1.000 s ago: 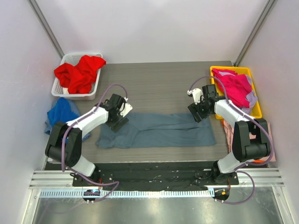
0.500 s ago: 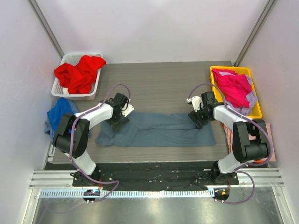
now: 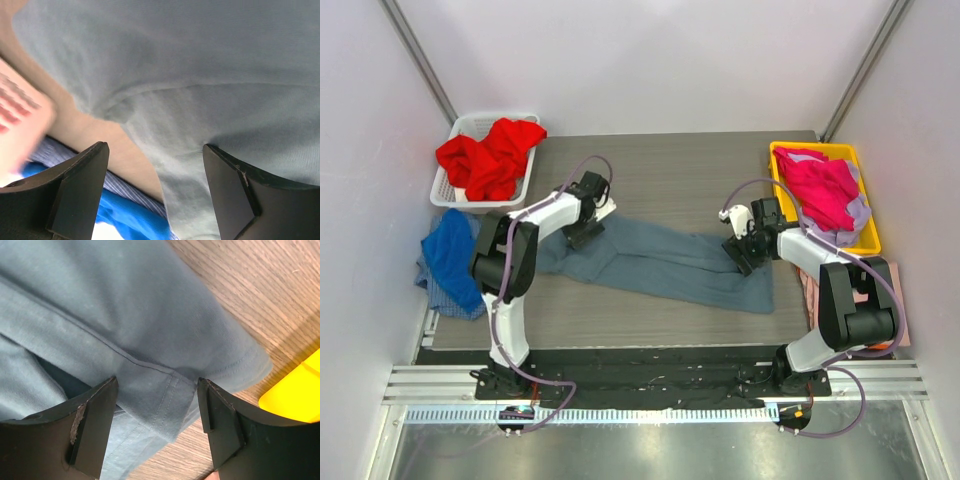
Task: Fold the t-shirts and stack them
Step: Rotate the tshirt 90 degrees
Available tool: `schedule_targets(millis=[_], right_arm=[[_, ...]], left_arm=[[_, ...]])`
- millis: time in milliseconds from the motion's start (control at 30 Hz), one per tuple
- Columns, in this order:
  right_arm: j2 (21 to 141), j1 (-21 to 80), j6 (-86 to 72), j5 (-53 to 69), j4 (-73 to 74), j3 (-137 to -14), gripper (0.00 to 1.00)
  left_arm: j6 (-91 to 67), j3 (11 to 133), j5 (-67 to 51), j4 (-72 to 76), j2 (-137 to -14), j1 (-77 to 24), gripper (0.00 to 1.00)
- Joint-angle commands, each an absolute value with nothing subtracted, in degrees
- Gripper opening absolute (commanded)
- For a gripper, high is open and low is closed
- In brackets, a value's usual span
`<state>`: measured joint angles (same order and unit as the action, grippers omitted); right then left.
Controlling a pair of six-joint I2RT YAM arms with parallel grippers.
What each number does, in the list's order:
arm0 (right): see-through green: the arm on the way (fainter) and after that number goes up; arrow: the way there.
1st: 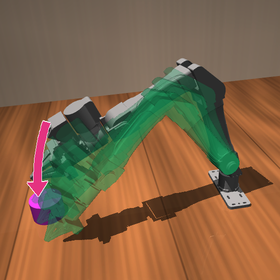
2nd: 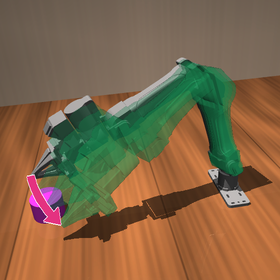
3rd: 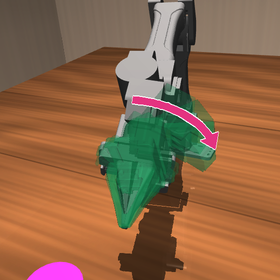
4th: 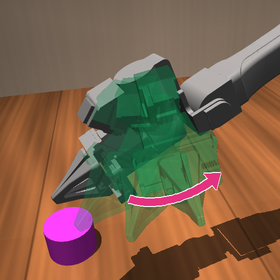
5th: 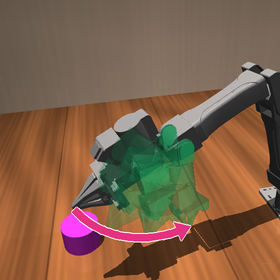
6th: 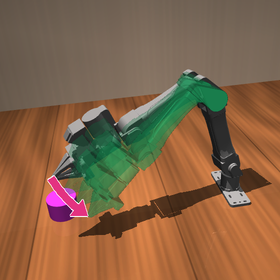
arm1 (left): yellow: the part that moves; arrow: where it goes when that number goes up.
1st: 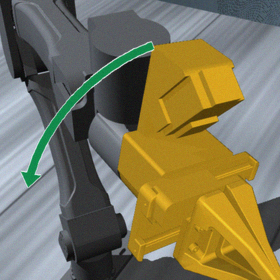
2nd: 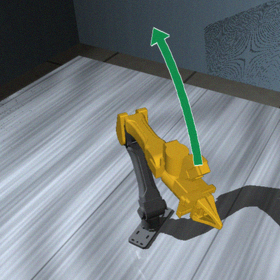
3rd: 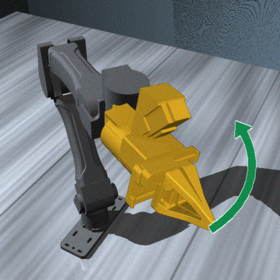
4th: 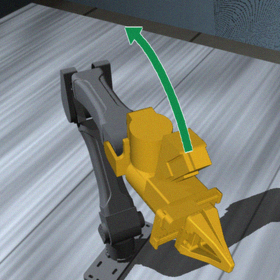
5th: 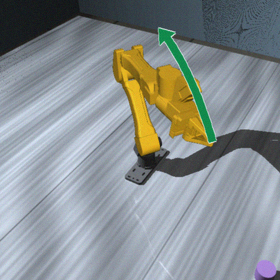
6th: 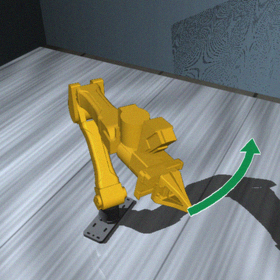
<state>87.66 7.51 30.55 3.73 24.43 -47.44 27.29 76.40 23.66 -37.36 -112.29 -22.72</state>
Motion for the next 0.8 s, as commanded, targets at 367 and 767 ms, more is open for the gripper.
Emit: schedule_targets(millis=[367,767], right_arm=[[88.4,16.4,31.4,4.5,21.3,-45.4,0.73],[88.8,27.5,30.5,8.1,22.6,-44.2,0.73]], left_arm=[[29.3,116.8,29.3,-35.2,-143.6,-20.2,0.84],[32.8,125.7,29.5,-27.2,-149.5,-20.5,0.87]])
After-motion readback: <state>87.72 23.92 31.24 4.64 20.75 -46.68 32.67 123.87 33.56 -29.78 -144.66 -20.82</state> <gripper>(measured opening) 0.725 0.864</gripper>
